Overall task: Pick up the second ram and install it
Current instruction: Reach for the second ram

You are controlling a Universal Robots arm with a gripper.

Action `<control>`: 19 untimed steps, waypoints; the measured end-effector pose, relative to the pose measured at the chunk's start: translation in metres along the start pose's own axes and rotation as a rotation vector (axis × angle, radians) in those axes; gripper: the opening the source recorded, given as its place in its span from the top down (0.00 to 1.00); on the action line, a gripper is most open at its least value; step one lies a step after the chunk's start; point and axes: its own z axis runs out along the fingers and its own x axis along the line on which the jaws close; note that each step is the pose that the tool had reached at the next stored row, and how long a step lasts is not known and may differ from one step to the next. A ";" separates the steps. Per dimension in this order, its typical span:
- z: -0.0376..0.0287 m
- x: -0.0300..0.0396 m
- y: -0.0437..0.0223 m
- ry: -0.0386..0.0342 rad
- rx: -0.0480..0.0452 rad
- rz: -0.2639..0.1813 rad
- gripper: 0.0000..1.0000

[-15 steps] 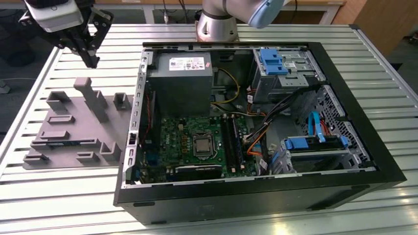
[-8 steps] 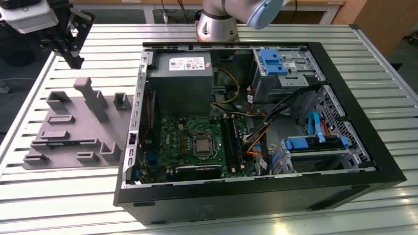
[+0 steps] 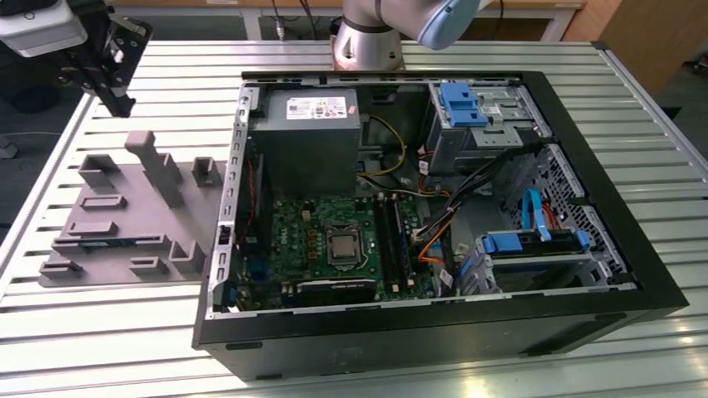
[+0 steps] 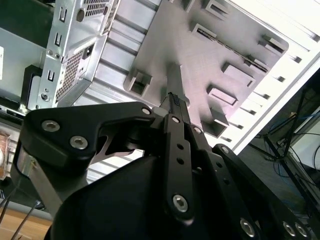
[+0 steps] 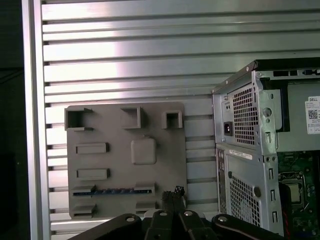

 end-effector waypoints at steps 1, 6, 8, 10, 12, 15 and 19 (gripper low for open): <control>0.0000 0.0001 0.0000 0.0000 -0.0001 0.000 0.89; 0.0001 0.0005 -0.0001 -0.0001 -0.0001 0.000 0.89; 0.0000 0.0022 -0.0002 -0.0002 -0.0001 0.000 0.89; -0.0001 0.0049 -0.0004 -0.0001 0.0000 0.000 0.89; -0.0004 0.0255 -0.0019 -0.0001 -0.0001 0.000 0.89; -0.0005 0.0269 -0.0020 -0.0001 -0.0001 0.000 0.89; -0.0005 0.0274 -0.0021 -0.0001 0.0000 0.000 0.89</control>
